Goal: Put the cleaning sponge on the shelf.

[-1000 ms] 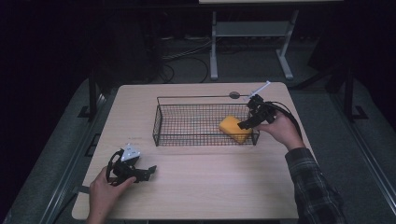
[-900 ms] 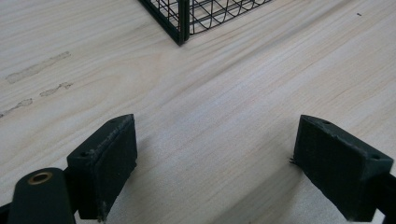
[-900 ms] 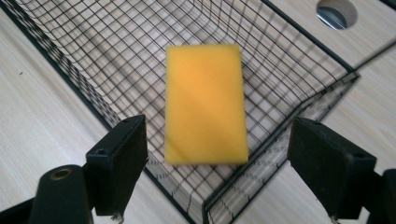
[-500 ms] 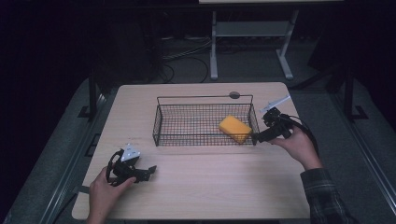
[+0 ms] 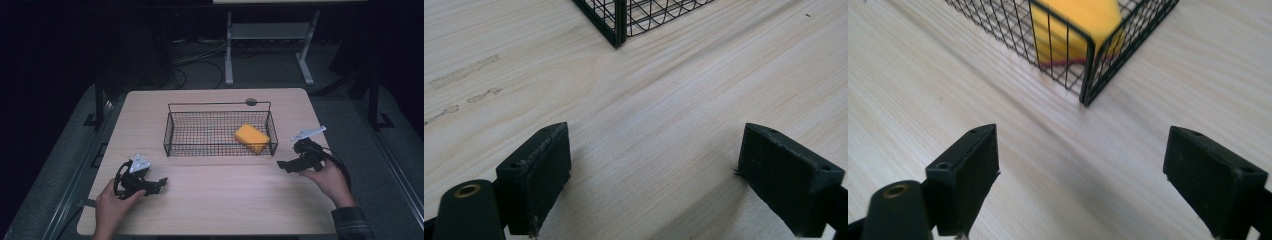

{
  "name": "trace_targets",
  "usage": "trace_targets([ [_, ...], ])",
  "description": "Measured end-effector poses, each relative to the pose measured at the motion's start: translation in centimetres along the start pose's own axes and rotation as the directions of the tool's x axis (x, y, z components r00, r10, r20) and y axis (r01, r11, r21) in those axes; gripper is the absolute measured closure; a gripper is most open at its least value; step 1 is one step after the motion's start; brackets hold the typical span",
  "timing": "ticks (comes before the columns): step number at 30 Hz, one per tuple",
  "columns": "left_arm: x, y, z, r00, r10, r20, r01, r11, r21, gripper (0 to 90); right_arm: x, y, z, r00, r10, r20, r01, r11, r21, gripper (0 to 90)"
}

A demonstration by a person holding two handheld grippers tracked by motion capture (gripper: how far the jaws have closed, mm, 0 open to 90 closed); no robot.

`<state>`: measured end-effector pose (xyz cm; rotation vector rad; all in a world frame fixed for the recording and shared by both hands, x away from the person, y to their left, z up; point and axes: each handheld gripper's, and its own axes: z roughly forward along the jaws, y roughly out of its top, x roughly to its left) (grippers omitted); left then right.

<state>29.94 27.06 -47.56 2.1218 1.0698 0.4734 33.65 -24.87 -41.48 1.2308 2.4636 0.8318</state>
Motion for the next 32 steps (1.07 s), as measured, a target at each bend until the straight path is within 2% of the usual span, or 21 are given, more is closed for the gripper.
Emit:
trace_targets([
  [9, 0.0, 0.0, 0.0, 1.0000, 0.000, 0.000, 0.000, 1.0000, 0.000, 12.8, 0.5, -3.3, 0.4, 0.9991, 0.034, 0.024, -0.033, 0.999, -0.027, 8.7],
  [13, 0.0, 0.0, 0.0, 1.0000, 0.000, 0.000, 0.000, 1.0000, 0.000, 12.8, 0.6, -5.1, 0.8, 0.9986, 0.036, 0.038, -0.034, 0.998, -0.044, 3.1],
  [20, 0.0, 0.0, 0.0, 1.0000, 0.002, -0.001, -0.002, 1.0000, 0.001, 12.8, 0.7, -7.6, 1.4, 0.9977, 0.040, 0.055, -0.037, 0.998, -0.059, 2.8],
  [22, 0.0, 0.0, 0.0, 1.0000, 0.002, 0.000, -0.002, 1.0000, 0.001, 12.8, 0.8, -8.0, 1.5, 0.9974, 0.041, 0.058, -0.038, 0.998, -0.058, 2.5],
  [26, 0.0, 0.0, 0.0, 1.0000, 0.002, 0.000, -0.002, 1.0000, 0.001, 12.8, 0.9, -8.6, 1.5, 0.9967, 0.057, 0.057, -0.052, 0.994, -0.092, 1.8],
  [32, 0.0, 0.0, 0.0, 1.0000, 0.002, 0.000, -0.002, 1.0000, 0.001, 12.8, 0.7, -9.2, 1.7, 0.9970, 0.068, 0.038, -0.062, 0.989, -0.134, 1.7],
])
